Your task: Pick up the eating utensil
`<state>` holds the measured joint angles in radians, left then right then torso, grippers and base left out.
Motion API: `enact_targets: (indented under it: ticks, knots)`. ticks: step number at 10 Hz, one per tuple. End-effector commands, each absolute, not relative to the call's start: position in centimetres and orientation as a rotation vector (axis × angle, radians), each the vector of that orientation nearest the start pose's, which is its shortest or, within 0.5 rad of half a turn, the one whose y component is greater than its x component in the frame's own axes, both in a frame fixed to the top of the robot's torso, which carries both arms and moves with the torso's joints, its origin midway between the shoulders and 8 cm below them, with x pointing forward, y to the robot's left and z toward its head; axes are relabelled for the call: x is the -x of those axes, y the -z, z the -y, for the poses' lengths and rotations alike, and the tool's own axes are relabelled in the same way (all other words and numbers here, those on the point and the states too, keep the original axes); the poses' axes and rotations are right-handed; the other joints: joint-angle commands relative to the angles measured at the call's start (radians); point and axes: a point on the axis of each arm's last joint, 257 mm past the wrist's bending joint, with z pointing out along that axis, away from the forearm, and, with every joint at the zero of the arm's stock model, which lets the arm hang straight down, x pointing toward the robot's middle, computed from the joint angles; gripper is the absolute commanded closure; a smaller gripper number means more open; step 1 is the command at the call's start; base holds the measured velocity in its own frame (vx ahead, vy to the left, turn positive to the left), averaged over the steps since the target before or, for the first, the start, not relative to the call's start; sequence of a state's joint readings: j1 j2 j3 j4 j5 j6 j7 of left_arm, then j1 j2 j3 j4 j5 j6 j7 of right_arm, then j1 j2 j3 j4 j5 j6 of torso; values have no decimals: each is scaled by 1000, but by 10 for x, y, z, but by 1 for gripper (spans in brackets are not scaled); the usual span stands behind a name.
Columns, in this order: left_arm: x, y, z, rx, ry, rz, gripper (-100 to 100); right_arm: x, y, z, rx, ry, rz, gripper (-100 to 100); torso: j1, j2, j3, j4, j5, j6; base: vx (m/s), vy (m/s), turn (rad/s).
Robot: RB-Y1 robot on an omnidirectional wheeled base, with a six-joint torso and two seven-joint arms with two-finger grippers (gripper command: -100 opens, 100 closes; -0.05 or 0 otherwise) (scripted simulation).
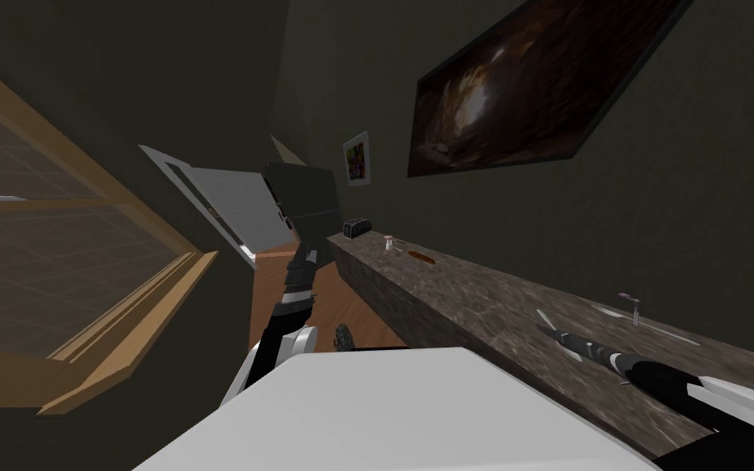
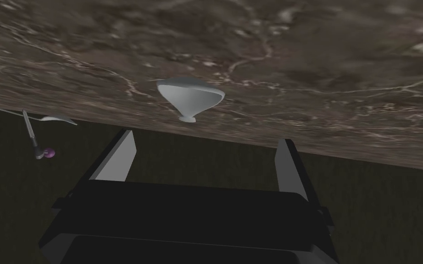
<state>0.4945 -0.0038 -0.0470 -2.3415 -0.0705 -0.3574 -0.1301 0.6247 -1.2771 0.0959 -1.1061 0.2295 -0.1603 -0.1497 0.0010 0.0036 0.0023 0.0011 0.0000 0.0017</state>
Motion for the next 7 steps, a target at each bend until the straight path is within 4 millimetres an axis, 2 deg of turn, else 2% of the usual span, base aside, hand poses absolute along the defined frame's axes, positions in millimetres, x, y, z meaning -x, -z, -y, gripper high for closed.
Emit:
enact_targets:
  ticks: [1, 2, 3, 4, 5, 6, 7]
  knots:
    - [-358, -25, -259, 629, 1165, -734, 0, -201, 322, 760, -611, 346, -2241, -100, 0, 0, 0, 0, 0, 0, -36, 22, 90]
    - [-358, -26, -259, 629, 1165, -734, 0, -192, 322, 769, -603, 385, -2255, -100, 0, 0, 0, 0, 0, -1, -26, 12, 31]
    - [-358, -25, -259, 629, 1165, -734, 0, -202, 321, 768, -617, 351, -2231, -100, 0, 0, 0, 0, 0, 0, -26, 13, 69]
    - [-358, -25, -259, 629, 1165, -734, 0, -192, 321, 778, -610, 392, -2246, -100, 0, 0, 0, 0, 0, 0, -23, 14, 59]
    - [-358, -25, -259, 629, 1165, -734, 0, -199, 321, 778, -631, 362, -2225, -100, 0, -1, 0, 0, 0, 0, -25, 16, 86]
    - [-358, -25, -259, 629, 1165, -734, 0, -188, 322, 787, -625, 404, -2242, -100, 0, -1, 0, 0, 0, -1, -28, 20, 58]
    - [-358, -25, -259, 629, 1165, -734, 0, -188, 322, 787, -625, 404, -2242, -100, 0, 0, 0, 0, 0, 0, -15, 17, -5]
